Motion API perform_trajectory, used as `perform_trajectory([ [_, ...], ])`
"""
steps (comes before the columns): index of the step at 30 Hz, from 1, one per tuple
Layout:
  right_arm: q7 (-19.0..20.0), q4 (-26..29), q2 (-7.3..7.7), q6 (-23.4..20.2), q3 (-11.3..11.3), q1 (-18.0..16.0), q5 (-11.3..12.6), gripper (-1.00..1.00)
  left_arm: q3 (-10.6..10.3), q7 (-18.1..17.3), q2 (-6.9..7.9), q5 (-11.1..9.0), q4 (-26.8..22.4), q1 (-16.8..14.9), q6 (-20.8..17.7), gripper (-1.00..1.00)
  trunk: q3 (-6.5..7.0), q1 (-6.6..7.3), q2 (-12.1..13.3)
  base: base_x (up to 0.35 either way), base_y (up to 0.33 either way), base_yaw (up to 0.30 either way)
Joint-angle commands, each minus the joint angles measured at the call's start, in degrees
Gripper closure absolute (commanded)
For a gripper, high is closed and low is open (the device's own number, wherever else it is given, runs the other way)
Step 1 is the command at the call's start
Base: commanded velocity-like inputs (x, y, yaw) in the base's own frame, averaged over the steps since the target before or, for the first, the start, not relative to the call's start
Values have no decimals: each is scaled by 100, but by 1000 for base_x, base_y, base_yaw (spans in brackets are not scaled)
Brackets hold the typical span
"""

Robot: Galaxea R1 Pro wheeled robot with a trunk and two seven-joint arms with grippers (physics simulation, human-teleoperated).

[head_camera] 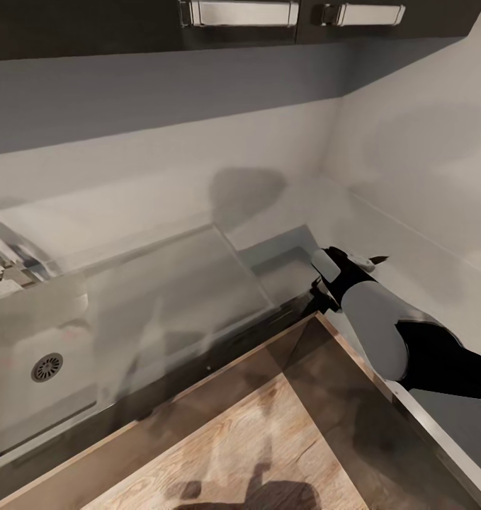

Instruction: In the kitchen, take the Vidalia onion out of the sink, dice it on the chopping board with the paring knife, put the diced onion into the bowl on the countertop, then place both the paring knife and the chopping board into the sink.

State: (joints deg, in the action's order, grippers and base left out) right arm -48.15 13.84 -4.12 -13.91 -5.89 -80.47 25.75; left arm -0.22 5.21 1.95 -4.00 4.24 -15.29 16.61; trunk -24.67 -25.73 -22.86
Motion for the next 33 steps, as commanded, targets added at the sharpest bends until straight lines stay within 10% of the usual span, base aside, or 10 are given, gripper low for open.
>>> perform_trajectory([
  [1,-16,-119,-1,-85,-70,0,-25,-100,-4,-7,1,-39,24,-9,44,-100,-11,-6,-6,0,0,0],
  [2,-18,-119,-1,-85,-70,3,-25,100,-4,-7,1,-39,24,-9,44,-100,-11,-6,-6,0,0,0],
  [33,-33,-119,14,-60,-78,5,3,100,-4,-2,7,-39,24,-9,44,-100,50,-6,-6,0,0,0],
])
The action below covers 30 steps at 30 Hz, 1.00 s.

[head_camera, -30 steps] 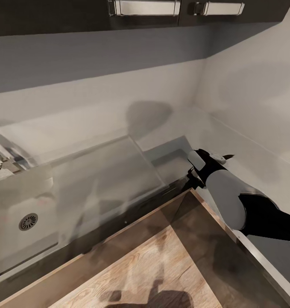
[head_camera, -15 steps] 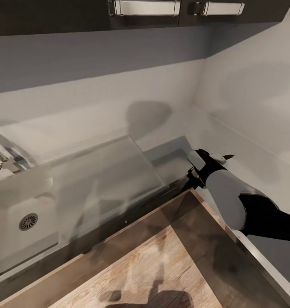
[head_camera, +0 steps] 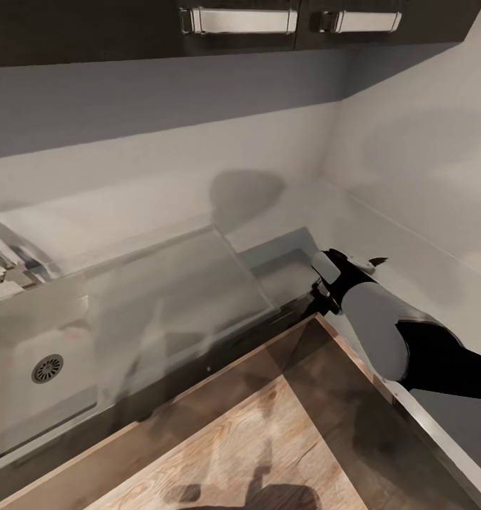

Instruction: In the kitchen, take the Vidalia onion out of the sink, dice it on the chopping board with the paring knife, put the diced onion into the bowl on the countertop, then place both the paring knife and the chopping board into the sink.

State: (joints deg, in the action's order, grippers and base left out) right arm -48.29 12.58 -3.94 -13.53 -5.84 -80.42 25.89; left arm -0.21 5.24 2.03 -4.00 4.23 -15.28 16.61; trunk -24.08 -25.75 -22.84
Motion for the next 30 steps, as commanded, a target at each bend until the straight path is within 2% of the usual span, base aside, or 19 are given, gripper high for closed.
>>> perform_trajectory([
  [1,-20,7,-3,-99,-84,0,-9,100,-6,-6,0,-40,25,-10,44,-100,0,-4,-8,0,0,0],
  [30,-21,7,-9,-105,-84,-1,-10,100,-6,-4,-7,-40,25,-10,44,-100,262,-4,-8,0,0,0],
])
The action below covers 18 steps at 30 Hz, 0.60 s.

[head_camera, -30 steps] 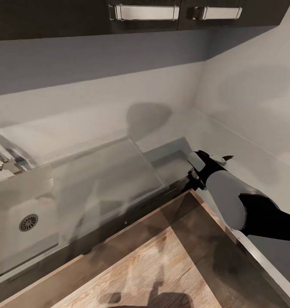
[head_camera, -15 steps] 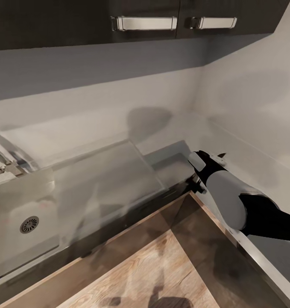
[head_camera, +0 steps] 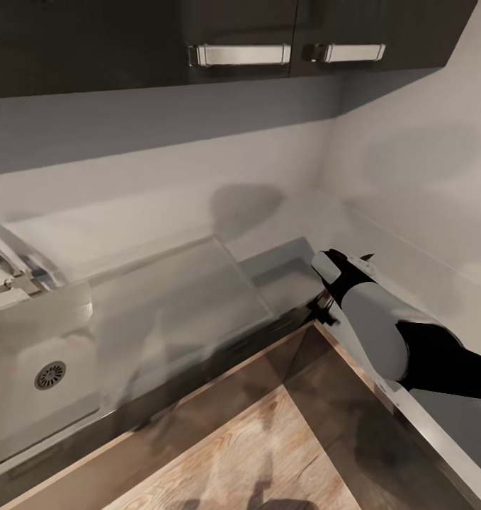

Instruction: In the kitchen, take the Vidalia onion out of the sink, dice it on the chopping board with the paring knife, put the diced onion into the bowl on the countertop, then place both the paring knife and the chopping board into the sink.

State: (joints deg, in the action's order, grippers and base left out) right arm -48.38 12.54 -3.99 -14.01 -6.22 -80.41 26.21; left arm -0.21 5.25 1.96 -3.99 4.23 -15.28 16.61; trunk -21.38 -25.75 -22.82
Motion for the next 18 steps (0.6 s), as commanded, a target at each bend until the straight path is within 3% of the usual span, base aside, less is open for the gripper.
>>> perform_trajectory([
  [1,-11,12,-4,-55,-46,-2,-41,100,-6,-4,-3,-40,25,-10,44,-100,0,-3,-10,0,0,0],
  [18,13,11,-25,-57,-23,-1,-80,100,-6,0,-39,-40,25,-10,44,-100,154,-3,-10,0,0,0],
])
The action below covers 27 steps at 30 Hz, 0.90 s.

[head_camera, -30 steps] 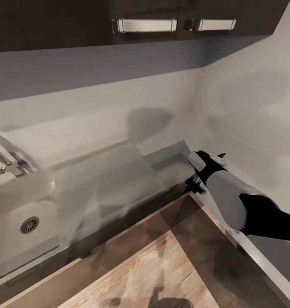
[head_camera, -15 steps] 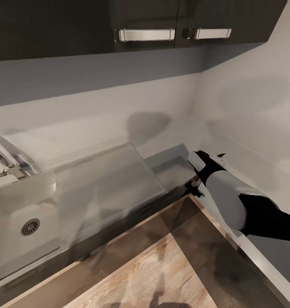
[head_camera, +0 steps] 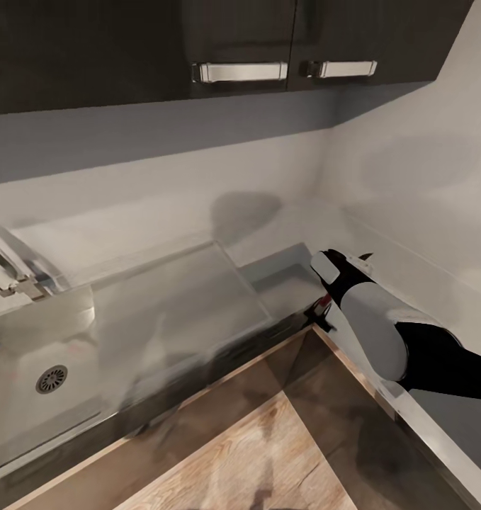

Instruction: In the kitchen, take the Vidalia onion out of the sink, dice it on the chopping board with the paring knife, put the diced onion into the bowl on the countertop, then place both the paring knife and the chopping board into the sink.

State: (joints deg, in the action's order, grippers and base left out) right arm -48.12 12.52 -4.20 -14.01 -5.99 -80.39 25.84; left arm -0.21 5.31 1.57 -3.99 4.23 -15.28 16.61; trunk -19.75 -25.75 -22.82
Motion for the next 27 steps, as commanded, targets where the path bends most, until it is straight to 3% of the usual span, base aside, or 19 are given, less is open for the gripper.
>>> perform_trajectory([
  [1,-9,9,-3,-55,-45,-4,-49,100,-6,-5,-2,-40,25,-10,44,-100,0,-3,-10,0,0,0],
  [6,-1,5,-4,-72,3,-3,-67,100,-5,-9,-7,-40,18,-10,44,-100,45,-3,-10,0,0,0],
  [11,21,5,-15,-76,435,-3,-64,100,-5,-12,-8,-40,16,-10,51,-100,91,-3,-10,0,0,0],
  [13,206,3,-51,-75,523,-3,-68,100,1,-18,6,-40,16,-10,67,-100,109,-3,-10,0,0,0],
  [19,504,-4,-105,-73,624,-4,-149,100,4,-25,22,-38,1,-10,102,-100,163,-3,-10,0,0,11],
  [27,532,-6,-229,-59,714,-3,-268,100,3,-30,25,-45,2,-10,114,-100,233,-3,-10,0,0,131],
])
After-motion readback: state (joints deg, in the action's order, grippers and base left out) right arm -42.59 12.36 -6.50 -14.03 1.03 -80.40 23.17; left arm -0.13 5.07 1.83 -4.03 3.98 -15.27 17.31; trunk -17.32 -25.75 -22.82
